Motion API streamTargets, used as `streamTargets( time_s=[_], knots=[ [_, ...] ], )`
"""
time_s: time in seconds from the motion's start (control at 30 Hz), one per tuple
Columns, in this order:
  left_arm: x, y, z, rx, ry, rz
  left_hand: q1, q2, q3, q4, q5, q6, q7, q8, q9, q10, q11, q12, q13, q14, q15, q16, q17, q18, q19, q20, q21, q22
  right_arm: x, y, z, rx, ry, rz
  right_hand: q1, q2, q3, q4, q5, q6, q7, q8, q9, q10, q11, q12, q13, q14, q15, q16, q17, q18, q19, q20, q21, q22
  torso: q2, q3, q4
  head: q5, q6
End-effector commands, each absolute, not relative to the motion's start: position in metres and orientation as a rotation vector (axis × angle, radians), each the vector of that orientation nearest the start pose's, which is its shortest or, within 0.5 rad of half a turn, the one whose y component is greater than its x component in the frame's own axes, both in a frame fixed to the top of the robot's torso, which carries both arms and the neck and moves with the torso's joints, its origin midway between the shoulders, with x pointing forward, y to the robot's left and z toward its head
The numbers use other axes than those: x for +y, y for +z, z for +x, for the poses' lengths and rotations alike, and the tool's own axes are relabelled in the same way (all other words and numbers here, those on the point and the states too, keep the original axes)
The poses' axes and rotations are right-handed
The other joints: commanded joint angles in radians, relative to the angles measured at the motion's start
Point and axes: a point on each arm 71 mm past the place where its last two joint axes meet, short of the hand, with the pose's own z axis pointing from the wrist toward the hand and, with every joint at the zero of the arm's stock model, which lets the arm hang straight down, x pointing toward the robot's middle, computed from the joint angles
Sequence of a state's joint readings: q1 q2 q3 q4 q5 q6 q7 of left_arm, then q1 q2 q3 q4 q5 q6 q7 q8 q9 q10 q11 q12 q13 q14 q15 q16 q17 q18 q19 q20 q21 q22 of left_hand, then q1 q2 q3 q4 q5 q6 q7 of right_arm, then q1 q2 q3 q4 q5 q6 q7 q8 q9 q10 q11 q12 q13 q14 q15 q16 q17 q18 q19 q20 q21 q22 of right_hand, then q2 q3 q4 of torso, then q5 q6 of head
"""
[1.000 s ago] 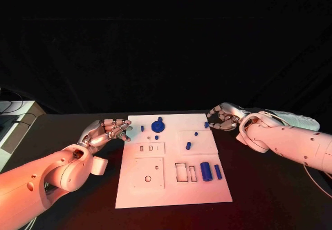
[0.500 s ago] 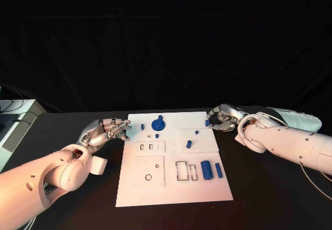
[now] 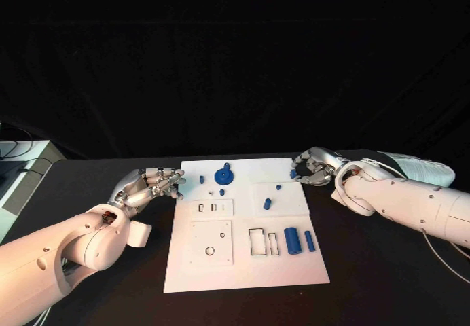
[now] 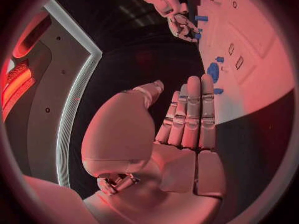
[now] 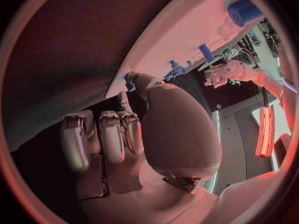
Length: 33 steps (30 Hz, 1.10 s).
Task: Assemble the parts on the task board
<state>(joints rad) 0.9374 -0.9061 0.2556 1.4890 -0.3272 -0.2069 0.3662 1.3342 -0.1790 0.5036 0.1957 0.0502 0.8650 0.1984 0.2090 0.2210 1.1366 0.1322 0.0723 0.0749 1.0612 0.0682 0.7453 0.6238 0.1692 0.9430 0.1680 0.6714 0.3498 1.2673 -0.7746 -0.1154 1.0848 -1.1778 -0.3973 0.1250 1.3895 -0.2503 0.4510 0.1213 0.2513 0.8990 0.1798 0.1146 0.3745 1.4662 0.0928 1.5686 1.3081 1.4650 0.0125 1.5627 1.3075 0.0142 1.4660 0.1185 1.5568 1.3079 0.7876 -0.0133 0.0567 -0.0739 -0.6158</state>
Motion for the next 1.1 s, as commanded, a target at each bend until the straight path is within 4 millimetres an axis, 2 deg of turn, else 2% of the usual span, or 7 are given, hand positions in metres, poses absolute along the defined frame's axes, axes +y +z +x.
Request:
streamTargets(
  time_s=[0.03,0.67,1.1],
  knots=[
    [0.2508,-0.195,0.4813,1.409,-1.537,-0.934,0.006,0.001,-0.001,-0.007,0.003,0.007,0.0,0.002,0.001,0.0,0.002,-0.003,0.0,-0.007,-0.001,0.006,-0.001,0.012,-0.009,0.001,0.004,0.002,-0.3036,-0.1877,0.5554,1.592,0.546,0.088,-0.006,0.01,-0.004,0.005,0.001,0.01,0.0,0.006,0.002,0.105,0.002,0.002,0.263,0.102,0.008,0.004,0.247,-0.012,0.1,0.005,0.006,0.256,0.0,-0.0011,-0.0001,0.001,-0.001],
    [0.2514,-0.1953,0.4815,1.411,-1.532,-0.938,0.006,0.002,-0.001,-0.007,0.003,0.007,0.0,0.002,0.001,-0.001,0.003,-0.004,0.0,-0.007,0.0,0.006,-0.002,0.012,-0.01,0.001,0.004,0.002,-0.3006,-0.1894,0.5564,1.611,0.551,0.087,-0.005,0.022,0.002,0.007,0.007,0.035,-0.006,0.017,0.006,0.105,-0.002,0.002,0.263,0.103,0.003,0.005,0.25,-0.013,0.102,0.002,0.01,0.259,0.001,-0.0003,-0.0009,0.001,-0.006],
    [0.2515,-0.1955,0.4815,1.414,-1.531,-0.939,0.006,0.003,0.0,-0.008,0.003,0.007,0.001,0.001,0.001,-0.002,0.004,-0.005,-0.001,-0.007,0.0,0.006,-0.002,0.012,-0.011,0.001,0.005,0.003,-0.2996,-0.1896,0.5563,1.613,0.552,0.088,-0.012,0.047,0.02,0.009,0.012,0.109,-0.036,0.062,0.024,0.105,-0.028,0.002,0.263,0.103,-0.018,0.005,0.251,-0.014,0.105,-0.016,0.014,0.263,0.0,-0.0003,-0.0011,0.001,-0.009]
  ],
)
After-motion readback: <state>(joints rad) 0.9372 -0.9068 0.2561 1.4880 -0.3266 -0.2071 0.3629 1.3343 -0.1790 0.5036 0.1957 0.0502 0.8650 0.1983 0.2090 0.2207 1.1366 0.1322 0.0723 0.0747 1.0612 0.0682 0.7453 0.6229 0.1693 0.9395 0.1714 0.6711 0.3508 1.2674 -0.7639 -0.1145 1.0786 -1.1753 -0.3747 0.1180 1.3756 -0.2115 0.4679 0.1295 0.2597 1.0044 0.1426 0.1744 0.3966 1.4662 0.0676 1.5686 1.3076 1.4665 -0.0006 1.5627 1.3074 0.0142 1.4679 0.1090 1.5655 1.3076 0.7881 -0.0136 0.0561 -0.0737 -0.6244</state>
